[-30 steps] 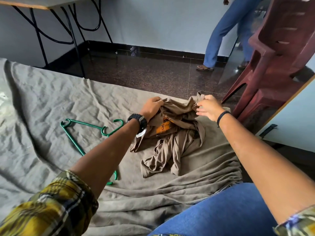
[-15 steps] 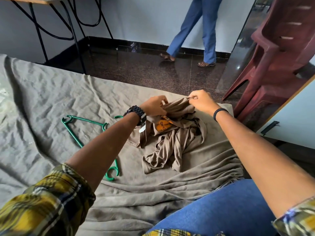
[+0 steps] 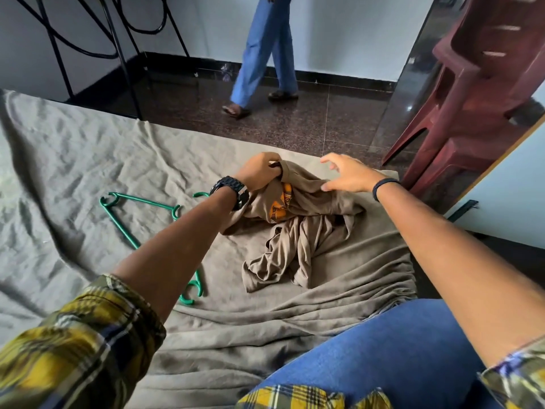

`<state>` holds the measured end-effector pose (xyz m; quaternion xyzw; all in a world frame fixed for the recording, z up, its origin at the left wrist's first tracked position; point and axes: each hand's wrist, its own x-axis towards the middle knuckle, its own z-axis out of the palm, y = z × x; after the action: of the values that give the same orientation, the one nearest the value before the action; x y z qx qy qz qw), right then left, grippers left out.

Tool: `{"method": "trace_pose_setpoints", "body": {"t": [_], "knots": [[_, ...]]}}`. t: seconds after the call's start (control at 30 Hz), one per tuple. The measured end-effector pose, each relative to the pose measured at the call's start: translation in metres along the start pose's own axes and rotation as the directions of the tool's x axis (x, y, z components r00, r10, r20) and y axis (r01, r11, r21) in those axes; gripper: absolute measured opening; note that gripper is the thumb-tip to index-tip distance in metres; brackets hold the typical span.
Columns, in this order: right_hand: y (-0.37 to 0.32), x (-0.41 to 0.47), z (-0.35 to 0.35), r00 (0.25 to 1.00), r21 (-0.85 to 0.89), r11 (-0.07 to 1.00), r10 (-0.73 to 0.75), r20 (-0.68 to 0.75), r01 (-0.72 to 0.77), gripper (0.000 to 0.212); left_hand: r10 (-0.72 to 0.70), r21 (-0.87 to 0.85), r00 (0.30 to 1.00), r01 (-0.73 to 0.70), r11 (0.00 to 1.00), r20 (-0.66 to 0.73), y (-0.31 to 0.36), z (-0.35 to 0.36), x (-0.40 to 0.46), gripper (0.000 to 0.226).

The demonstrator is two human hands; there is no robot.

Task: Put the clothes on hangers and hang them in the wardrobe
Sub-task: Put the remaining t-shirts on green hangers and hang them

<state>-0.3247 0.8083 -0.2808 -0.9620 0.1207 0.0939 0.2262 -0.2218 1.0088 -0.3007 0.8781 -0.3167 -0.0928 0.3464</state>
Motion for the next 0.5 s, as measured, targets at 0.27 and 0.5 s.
{"method": "trace_pose_setpoints", "body": {"t": [0.27,0.5], "knots": [[-0.038,0.013,0.0,0.986,0.249,0.964,-0.059,-0.155,0.097,0.019,0.092,0.04,0.987,-0.098,0.994,0.133,-0.001,-0.013,-0.004,0.037],[-0.016,0.019,-0.021,0.954,0.305,0.951,0.052,-0.295,0.043,0.022,-0.058,0.315,0.988,0.011,0.949,0.141,-0.041,-0.02,-0.011,0.04]]}}
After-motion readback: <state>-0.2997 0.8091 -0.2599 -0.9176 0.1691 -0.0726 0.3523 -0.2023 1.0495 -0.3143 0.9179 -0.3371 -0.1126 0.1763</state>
